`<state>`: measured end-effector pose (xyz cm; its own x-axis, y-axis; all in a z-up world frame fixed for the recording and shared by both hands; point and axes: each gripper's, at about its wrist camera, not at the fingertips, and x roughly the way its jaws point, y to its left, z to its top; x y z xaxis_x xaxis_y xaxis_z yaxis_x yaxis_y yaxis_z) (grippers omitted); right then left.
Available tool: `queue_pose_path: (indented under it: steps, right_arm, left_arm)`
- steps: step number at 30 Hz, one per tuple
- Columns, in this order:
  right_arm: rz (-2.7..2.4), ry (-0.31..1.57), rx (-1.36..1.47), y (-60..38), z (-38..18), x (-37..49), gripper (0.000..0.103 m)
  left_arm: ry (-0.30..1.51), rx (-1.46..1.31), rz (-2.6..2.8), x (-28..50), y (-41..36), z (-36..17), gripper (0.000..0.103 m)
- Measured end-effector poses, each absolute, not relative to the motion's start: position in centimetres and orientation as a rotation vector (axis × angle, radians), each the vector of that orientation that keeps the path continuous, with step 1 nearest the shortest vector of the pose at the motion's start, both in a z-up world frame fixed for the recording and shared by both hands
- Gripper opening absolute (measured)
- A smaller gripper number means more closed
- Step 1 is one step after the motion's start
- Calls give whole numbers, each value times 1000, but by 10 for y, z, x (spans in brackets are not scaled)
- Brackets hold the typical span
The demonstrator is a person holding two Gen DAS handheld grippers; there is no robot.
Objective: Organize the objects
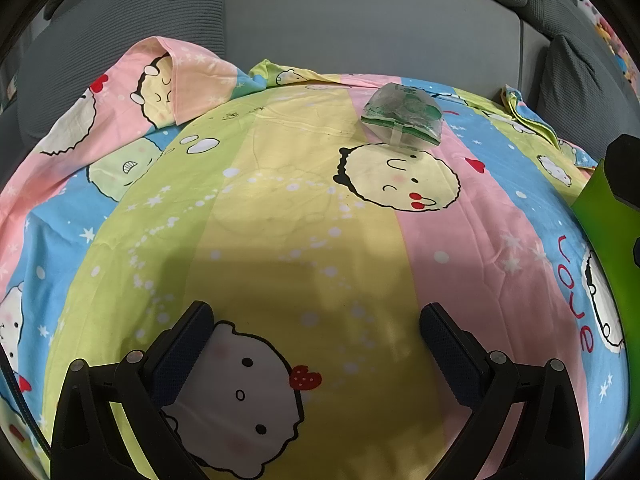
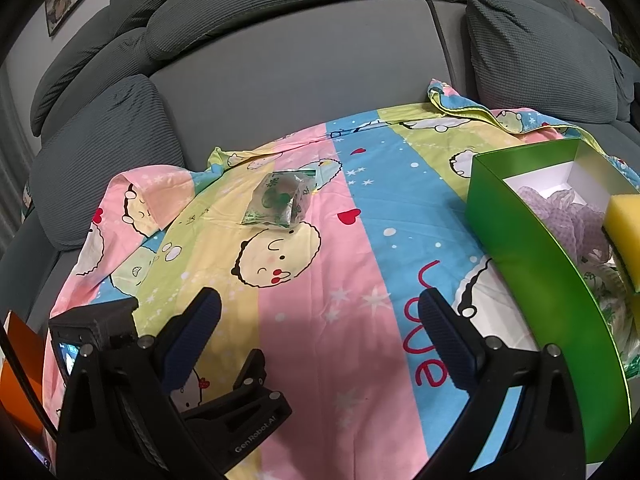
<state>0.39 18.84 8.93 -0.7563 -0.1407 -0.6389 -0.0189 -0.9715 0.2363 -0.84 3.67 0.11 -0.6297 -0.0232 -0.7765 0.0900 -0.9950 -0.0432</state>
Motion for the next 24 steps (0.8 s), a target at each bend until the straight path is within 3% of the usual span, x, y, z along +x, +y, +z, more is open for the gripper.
queue_pose_path:
  steps: [24]
  right_arm:
    - [-2863,-330,1073,189,88,3,99]
  left_arm:
    - [120,1321,-2778,-8,37,1,102]
